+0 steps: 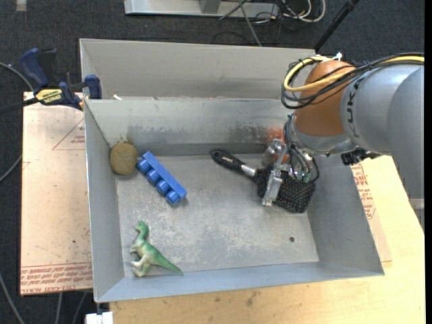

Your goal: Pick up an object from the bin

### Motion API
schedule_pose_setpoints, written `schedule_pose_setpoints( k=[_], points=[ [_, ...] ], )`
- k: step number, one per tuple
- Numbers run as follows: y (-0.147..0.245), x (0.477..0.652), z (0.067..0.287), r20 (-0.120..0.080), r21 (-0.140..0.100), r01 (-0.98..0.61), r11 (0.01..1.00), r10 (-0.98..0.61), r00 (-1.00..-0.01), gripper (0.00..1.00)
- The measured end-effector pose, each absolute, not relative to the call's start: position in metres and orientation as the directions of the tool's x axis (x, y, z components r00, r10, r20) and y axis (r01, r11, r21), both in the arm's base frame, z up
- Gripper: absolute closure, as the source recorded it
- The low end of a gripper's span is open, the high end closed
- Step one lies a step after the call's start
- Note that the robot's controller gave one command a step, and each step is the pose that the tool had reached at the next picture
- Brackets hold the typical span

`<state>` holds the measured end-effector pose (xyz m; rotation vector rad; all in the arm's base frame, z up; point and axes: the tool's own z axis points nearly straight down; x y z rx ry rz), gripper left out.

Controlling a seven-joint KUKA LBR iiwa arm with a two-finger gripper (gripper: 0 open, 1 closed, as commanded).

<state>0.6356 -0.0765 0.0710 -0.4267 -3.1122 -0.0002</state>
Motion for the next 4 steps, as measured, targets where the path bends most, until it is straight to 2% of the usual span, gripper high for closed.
schedule_pose_setpoints(
  k=[1,3,4],
  points=[
    [-0.072,0.654,0.069,0.004,0.004,-0.135,0.991,-0.135,-0.991,1.0],
    [-0.072,0.653,0.07,0.005,0.004,-0.135,0.991,-0.135,-0.991,1.0],
    [-0.063,0.594,0.084,-0.013,-0.001,-0.099,0.995,-0.099,-0.995,1.0]
  ],
)
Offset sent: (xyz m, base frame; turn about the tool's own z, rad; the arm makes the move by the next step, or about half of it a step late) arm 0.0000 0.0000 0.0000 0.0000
